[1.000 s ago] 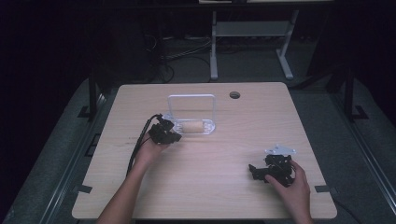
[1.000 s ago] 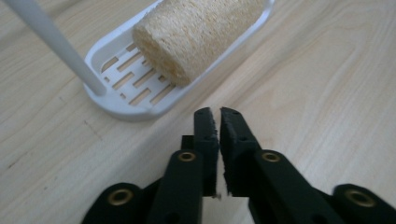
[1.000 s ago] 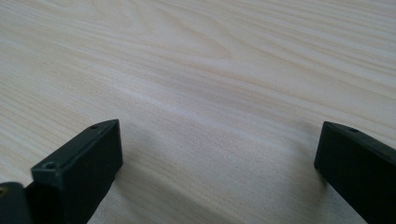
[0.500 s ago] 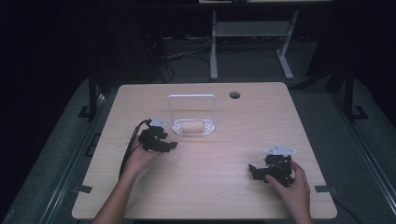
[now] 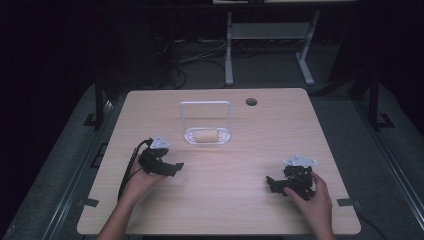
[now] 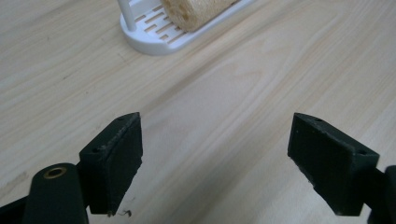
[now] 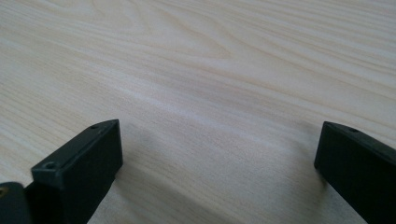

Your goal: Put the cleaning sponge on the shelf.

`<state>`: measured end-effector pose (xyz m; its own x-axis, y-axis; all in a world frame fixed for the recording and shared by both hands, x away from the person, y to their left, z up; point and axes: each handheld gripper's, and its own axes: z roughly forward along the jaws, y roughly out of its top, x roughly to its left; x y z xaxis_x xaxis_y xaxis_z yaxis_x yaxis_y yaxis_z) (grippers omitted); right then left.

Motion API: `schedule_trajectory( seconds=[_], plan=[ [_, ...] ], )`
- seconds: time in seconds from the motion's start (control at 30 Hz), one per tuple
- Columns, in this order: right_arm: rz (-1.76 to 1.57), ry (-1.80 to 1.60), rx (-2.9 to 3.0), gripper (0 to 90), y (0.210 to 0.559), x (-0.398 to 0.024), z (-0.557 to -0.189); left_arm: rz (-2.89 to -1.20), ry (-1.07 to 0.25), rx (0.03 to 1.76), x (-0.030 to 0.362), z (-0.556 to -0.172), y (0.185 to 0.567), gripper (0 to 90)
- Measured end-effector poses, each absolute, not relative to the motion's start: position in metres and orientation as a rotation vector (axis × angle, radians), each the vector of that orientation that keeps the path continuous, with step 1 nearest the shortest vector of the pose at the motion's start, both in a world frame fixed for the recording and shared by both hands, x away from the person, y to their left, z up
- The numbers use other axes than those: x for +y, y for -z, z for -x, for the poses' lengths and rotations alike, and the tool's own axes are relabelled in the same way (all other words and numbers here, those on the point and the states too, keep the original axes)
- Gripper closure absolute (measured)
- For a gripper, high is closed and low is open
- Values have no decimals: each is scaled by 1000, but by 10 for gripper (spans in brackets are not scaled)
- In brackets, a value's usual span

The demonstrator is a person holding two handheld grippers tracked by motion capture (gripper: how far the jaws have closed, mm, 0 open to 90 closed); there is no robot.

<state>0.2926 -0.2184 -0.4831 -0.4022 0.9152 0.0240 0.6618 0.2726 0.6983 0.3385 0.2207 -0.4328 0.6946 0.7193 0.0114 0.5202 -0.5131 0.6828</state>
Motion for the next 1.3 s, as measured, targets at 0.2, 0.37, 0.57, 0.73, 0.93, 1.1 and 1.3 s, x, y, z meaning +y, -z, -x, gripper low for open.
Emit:
schedule_trajectory(
  seconds=[0.2,0.37,0.57,0.73,0.93,1.1,1.3],
  plan=[
    [-1428,-901,2165,5,483,-218,-293,-2231,-416,949,229,-326,439,137],
    [-1429,-902,2164,5,483,-218,-293,-2201,-436,943,238,-315,439,137],
    [-1430,-903,2164,5,483,-218,-293,-2197,-459,933,247,-301,442,136],
    [-1435,-905,2161,5,483,-218,-293,-2190,-466,937,259,-287,449,136],
    [-1435,-905,2161,6,483,-218,-293,-2174,-468,967,277,-274,459,137],
    [-1433,-905,2162,5,483,-218,-293,-2212,-464,960,285,-269,470,136],
    [-1434,-905,2162,6,483,-218,-293,-2179,-416,935,284,-271,475,131]
  ],
)
